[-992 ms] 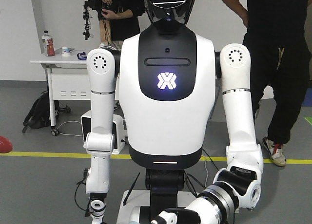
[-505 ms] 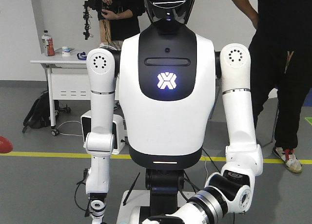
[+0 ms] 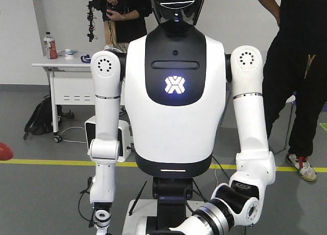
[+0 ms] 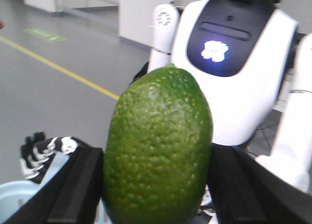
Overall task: Pick snacks and fruit into basket
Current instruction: 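Extend the right gripper holding the lime over the light-blue basket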
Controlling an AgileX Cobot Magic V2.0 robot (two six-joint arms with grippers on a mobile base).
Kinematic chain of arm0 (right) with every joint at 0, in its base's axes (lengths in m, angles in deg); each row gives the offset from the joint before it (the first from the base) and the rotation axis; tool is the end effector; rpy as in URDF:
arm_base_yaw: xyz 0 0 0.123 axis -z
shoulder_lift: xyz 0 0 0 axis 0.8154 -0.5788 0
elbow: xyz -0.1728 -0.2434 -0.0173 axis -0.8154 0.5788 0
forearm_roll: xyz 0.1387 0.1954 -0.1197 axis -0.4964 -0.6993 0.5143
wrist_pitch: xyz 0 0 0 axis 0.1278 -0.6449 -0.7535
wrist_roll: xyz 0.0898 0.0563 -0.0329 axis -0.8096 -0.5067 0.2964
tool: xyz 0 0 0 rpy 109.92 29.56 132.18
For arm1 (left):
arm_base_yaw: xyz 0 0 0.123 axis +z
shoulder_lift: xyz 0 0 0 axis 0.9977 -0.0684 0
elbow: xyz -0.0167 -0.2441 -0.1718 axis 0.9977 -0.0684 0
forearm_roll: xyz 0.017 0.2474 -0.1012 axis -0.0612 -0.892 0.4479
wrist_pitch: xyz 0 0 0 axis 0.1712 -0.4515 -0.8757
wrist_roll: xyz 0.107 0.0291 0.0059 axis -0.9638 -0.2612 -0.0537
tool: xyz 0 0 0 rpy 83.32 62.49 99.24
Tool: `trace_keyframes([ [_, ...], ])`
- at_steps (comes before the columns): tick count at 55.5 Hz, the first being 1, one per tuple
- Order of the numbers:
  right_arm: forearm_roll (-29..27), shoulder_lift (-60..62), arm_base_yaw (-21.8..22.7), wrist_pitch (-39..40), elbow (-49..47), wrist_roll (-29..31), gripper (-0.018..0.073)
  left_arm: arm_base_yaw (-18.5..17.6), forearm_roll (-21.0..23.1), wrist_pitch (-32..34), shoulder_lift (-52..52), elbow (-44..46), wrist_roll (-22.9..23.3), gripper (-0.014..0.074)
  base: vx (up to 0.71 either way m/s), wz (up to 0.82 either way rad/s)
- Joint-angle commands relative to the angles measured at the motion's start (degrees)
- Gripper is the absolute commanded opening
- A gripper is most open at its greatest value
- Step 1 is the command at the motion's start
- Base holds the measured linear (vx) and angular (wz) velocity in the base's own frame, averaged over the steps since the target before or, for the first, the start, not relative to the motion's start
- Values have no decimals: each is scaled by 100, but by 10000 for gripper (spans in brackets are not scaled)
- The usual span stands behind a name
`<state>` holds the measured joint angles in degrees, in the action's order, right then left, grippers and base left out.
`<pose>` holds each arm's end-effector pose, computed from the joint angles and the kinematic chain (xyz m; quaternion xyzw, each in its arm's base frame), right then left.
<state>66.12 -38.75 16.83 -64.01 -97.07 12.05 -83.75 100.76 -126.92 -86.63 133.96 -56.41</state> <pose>0.0766 0.0523 0.4145 -0.2924 0.7192 0.1383 0.6149 0.1499 -0.0276 0.4186 0.1220 0.8486 -0.0850 0.5077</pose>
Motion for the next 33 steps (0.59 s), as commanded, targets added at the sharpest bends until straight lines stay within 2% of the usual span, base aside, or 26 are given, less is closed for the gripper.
trace_keyframes([
  [1,-156,-288,-483,331,-159,497,-4,0,192,499,-11,156,3,-4,0,0],
  [13,-465,-978,-1266,257,-159,981,-4,0,192,494,-11,156,3,-4,0,0],
  [24,-668,-1725,-1369,245,-159,1065,-4,0,192,483,-11,156,3,-4,0,0],
  [33,-1219,-2197,-1369,255,-159,1653,-4,0,192,477,-11,156,3,-4,0,0],
])
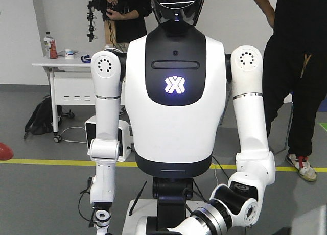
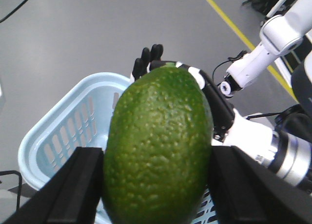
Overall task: Pick snacks and fruit into basket
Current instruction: 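Lower the lime into the basket and open the right gripper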
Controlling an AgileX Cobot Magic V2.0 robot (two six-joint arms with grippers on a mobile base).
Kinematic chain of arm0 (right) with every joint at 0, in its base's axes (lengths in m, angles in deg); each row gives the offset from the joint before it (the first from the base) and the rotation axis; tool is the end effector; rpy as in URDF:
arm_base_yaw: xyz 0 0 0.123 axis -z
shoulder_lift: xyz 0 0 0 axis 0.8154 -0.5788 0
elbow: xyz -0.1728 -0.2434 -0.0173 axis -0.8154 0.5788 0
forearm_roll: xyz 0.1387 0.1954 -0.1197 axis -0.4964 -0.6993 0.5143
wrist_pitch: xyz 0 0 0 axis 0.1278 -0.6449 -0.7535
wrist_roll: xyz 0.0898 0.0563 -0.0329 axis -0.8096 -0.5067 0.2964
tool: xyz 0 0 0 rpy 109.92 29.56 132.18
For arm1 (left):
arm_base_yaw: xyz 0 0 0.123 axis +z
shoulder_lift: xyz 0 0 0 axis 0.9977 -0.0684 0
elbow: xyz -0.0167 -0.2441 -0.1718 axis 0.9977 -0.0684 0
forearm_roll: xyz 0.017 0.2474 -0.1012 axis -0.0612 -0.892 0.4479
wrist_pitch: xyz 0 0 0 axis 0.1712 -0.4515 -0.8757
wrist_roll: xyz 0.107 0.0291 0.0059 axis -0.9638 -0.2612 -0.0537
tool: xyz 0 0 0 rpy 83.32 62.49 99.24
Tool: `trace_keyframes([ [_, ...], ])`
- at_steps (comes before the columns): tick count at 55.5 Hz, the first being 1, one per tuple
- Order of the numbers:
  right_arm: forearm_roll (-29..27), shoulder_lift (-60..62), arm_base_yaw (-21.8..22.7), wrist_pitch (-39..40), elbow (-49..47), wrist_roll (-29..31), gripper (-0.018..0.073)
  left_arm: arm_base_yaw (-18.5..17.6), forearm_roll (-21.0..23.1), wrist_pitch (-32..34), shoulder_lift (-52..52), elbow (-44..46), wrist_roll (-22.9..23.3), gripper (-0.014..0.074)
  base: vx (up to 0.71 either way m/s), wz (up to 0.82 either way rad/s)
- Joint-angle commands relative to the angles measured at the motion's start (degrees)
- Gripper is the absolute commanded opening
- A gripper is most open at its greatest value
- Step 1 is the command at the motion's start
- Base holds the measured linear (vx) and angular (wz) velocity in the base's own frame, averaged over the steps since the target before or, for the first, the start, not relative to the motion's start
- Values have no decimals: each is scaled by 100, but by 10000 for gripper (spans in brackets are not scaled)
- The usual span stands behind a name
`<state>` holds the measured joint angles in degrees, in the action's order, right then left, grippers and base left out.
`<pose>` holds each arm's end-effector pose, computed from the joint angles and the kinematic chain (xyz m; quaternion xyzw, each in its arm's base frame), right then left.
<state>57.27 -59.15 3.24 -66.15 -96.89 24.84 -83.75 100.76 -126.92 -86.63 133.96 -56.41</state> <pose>0.1118 0.1488 0.3594 -0.4933 0.7351 0.1660 0.4345 0.1499 -0.0276 0.4186 0.1220 0.8486 -0.0850 0.5077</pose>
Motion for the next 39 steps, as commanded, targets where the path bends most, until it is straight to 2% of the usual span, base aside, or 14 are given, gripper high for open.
trace_keyframes([
  [1,-450,-213,-10,470,-176,486,-4,0,192,477,-11,156,3,-4,0,0],
  [14,-1818,-776,-10,470,-176,1756,-4,0,192,477,-11,156,3,-4,0,0],
  [30,-2707,-1352,-10,482,-176,2716,-4,0,192,483,-11,156,3,-4,0,0],
  [39,-2938,-1718,-10,608,-176,3138,-4,0,186,514,-11,156,3,-4,0,0],
])
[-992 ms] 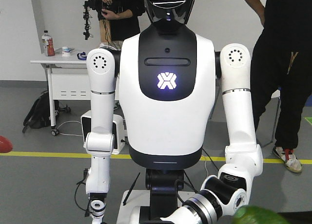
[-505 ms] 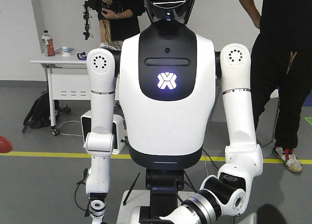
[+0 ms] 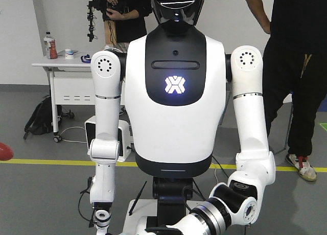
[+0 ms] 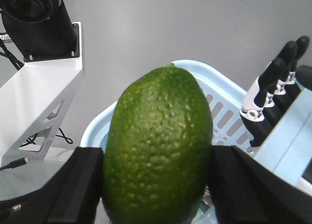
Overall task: Pick snacks and fruit into basket
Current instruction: 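Lower the lime into the basket and open the right gripper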
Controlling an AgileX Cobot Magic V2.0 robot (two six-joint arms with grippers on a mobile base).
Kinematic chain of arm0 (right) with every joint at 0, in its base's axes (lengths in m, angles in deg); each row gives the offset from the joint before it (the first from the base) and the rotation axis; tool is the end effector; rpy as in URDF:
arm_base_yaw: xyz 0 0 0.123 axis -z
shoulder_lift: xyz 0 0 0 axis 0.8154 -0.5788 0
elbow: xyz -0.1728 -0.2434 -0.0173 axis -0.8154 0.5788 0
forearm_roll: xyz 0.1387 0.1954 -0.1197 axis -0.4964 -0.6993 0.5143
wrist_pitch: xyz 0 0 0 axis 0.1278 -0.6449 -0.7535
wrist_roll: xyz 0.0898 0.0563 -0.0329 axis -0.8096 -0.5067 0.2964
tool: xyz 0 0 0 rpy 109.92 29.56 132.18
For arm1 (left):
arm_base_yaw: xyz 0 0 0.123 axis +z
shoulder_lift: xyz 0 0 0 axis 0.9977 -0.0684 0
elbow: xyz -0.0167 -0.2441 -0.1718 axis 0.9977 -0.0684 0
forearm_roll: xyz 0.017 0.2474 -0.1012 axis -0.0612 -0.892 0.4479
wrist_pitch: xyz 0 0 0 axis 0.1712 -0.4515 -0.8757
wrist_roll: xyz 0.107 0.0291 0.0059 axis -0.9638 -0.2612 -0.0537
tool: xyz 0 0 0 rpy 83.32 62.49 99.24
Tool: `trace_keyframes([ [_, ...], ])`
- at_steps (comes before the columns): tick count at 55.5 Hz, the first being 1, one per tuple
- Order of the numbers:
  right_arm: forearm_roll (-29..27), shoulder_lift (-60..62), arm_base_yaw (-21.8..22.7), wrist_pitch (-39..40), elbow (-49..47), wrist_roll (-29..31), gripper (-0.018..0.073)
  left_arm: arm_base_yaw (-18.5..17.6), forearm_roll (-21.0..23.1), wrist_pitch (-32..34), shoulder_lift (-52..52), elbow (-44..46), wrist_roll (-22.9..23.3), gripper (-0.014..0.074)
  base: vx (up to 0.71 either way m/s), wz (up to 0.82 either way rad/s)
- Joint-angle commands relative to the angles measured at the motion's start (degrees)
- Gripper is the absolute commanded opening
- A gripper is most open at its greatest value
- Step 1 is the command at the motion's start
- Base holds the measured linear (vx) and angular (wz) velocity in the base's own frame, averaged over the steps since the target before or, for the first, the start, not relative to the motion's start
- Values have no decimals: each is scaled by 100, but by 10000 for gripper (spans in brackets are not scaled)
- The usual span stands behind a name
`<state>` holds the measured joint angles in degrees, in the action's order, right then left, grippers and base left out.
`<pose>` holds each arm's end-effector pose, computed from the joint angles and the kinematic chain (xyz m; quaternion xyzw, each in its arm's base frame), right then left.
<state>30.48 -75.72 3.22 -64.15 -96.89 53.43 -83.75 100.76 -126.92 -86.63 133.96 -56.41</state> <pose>0.1277 0.2184 0.3088 -0.5939 0.6938 0.2449 0.3255 0.1499 -0.0276 0.4186 0.1220 0.8486 -0.0850 0.5077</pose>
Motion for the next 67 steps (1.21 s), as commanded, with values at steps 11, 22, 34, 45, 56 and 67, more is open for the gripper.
trace_keyframes([
  [11,-269,-568,-8,606,-176,583,-1,0,186,524,-11,156,3,-4,0,0],
  [22,-292,-871,-8,670,-176,791,15,0,186,524,-11,156,3,-4,0,0],
  [34,-329,-882,-8,663,-176,790,197,0,186,519,-11,156,3,-4,0,0],
  [45,-329,-882,3,670,-176,790,529,0,186,519,-11,156,3,-4,0,0],
  [56,-335,-856,3,568,-176,785,715,0,186,519,-11,156,3,-4,0,0],
  [67,-335,-420,3,552,-176,763,665,0,186,519,-11,156,3,-4,0,0],
])
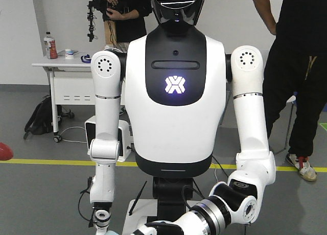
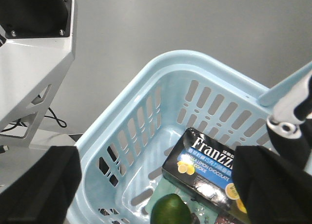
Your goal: Pick snacks and fruit into basket
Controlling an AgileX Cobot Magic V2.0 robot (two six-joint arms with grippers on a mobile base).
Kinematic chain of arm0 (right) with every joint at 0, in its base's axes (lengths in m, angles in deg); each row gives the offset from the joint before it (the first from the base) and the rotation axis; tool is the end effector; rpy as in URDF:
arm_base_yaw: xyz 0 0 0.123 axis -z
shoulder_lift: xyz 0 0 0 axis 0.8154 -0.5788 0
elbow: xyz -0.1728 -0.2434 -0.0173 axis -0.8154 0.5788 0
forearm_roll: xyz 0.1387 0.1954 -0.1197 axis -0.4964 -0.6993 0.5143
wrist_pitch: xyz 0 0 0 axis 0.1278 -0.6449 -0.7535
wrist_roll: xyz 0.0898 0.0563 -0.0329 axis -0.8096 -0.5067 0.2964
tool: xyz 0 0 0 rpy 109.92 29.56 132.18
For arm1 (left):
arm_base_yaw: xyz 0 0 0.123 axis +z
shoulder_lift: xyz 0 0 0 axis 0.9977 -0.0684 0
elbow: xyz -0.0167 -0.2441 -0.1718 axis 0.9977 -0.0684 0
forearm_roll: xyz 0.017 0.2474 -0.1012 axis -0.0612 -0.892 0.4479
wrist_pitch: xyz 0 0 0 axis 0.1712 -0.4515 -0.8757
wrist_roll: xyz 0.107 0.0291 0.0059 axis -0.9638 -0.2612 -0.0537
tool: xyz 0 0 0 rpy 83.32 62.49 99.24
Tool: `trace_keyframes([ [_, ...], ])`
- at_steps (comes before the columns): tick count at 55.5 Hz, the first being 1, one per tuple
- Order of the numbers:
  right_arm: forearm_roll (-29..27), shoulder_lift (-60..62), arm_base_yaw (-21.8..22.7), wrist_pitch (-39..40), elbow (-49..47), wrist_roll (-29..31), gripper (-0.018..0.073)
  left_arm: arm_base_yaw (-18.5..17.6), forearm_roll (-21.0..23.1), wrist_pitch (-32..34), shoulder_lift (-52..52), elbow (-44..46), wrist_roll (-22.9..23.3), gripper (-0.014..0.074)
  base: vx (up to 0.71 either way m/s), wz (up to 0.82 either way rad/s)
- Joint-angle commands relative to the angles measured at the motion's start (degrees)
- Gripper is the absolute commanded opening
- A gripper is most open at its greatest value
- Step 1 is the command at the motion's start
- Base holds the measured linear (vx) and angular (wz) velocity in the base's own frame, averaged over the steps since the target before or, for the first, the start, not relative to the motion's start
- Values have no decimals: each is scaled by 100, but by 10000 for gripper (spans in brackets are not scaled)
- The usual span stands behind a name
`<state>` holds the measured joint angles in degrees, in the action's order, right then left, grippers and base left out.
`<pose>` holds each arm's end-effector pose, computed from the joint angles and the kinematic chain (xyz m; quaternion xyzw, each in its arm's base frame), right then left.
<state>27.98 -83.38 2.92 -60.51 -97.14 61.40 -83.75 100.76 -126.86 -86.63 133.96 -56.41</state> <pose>0.1450 0.2417 0.2799 -0.6259 0.6792 0.2264 0.3094 0.1499 -0.0276 0.4187 0.1219 0.8484 -0.0849 0.5081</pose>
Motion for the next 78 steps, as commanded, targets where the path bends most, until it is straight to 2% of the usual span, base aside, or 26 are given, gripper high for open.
trace_keyframes([
  [1,-84,391,34,181,-151,-33,657,0,186,513,-11,156,3,-4,0,0],
  [11,-27,1035,39,188,-151,-144,511,0,186,513,-11,156,3,-4,0,0],
  [18,349,1453,39,279,-151,-664,353,0,186,513,-11,156,3,-4,0,0],
  [23,840,1773,39,390,-151,-1178,201,0,191,513,-11,156,3,-4,0,0],
  [29,1689,2179,40,589,-151,-2101,21,0,191,519,-11,156,3,-4,0,0],
  [31,2111,2326,40,650,-151,-2533,-15,0,191,519,-11,156,3,-4,0,0],
  [37,3496,2620,118,720,-151,-4001,-11,0,191,514,-11,156,3,-4,0,0],
  [45,5498,3048,540,454,-133,-5996,-11,0,191,514,-11,156,3,-4,0,0],
  [48,6087,3183,707,319,-133,-6545,-10,-6,191,513,-11,156,3,-4,0,0],
  [53,6725,3453,943,94,-133,-7207,-8,-81,191,513,-11,156,3,-4,0,0],
  [60,7027,3822,1072,-185,-133,-7683,-7,-410,186,513,-11,156,3,-4,0,0],
  [70,7036,4267,1072,-435,-133,-7704,-7,-1082,192,407,-11,156,3,-4,0,0],
  [78,7077,4396,1072,-472,-133,-7704,-7,-1847,192,65,-18,135,-45,-4,0,0],
])
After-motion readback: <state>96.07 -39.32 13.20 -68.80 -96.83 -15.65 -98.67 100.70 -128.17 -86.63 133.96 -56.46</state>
